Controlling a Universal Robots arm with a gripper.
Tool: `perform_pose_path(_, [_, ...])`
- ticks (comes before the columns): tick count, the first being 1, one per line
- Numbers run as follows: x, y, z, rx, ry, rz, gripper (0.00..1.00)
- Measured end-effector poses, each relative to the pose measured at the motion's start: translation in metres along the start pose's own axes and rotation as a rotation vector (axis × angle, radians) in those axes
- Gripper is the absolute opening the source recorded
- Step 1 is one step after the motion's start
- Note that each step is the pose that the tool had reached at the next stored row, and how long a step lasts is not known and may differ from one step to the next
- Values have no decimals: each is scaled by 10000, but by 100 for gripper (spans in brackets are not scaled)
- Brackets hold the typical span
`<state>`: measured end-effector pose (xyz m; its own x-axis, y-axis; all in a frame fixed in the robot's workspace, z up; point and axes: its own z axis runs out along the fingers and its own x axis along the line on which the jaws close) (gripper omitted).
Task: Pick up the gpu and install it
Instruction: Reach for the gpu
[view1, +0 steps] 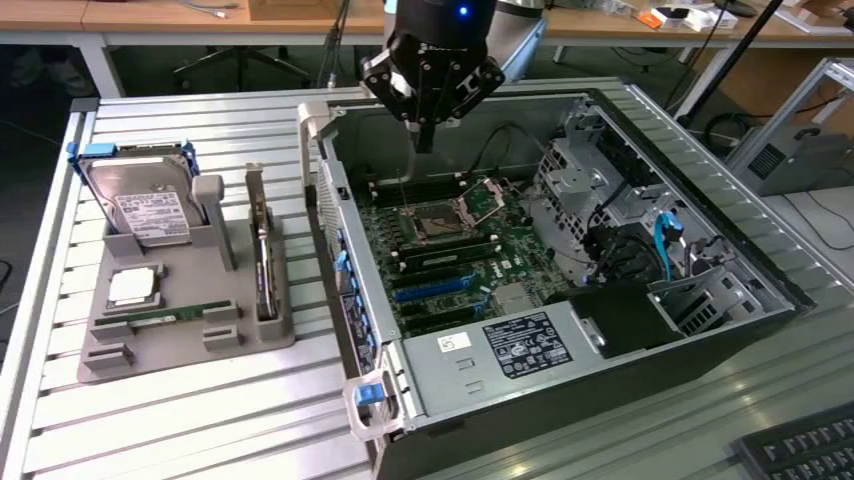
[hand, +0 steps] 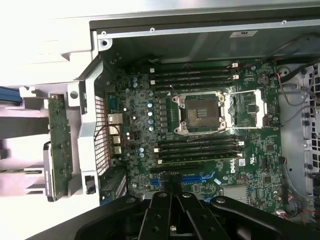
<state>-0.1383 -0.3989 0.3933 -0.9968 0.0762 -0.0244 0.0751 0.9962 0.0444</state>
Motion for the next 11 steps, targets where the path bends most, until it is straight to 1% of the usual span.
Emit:
perform_pose_path(5, [10, -1, 0, 0, 0, 0, 11])
perform_pose_path(11, [48, -4, -1, 0, 0, 0, 11])
